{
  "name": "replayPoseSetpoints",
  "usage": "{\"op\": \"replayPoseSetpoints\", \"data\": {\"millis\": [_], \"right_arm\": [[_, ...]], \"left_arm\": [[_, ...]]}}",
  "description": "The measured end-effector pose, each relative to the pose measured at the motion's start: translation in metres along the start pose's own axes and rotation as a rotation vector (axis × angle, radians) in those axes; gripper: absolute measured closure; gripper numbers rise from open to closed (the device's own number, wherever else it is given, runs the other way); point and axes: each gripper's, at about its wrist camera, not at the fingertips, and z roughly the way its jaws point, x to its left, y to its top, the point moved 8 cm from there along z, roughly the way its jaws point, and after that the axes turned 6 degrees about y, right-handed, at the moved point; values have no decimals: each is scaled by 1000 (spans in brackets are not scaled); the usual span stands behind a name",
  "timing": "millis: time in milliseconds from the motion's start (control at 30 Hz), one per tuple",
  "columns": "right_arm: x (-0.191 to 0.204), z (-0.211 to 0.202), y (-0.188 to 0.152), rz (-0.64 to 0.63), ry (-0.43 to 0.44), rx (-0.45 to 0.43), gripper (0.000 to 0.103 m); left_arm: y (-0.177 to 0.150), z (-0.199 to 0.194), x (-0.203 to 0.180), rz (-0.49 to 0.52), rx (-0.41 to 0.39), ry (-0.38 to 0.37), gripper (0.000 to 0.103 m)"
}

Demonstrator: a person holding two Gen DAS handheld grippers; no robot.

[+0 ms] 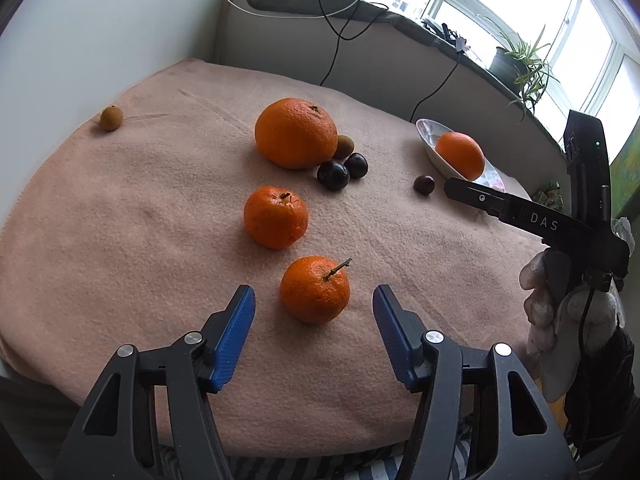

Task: Organize fruits
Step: 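Grasp the small tangerine with the left tool while the right tool grasps a plum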

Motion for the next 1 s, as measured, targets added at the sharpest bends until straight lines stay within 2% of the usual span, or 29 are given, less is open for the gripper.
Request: {"op": "replayPoseSetpoints", "data": {"millis": [67, 133, 300, 367, 767, 1000], "right_arm": [[0, 6, 0, 1, -4, 10, 42], [0, 12, 1, 0, -13, 16, 45], [-6, 23, 4, -8, -64, 23, 48], [-8, 27, 5, -3, -66, 33, 54], [-16, 48, 10, 1, -78, 72, 68], [-18, 60, 15, 4, -88, 83, 78]], "left_arm": [[-1, 1, -1, 7, 0, 4, 43], [-1, 3, -1, 13, 0, 8, 45], [-3, 6, 2, 14, 4, 9, 49], [-2, 7, 1, 15, 3, 7, 50], [1, 12, 2, 17, -5, -10, 66], [2, 12, 2, 14, -9, -18, 67]]}}
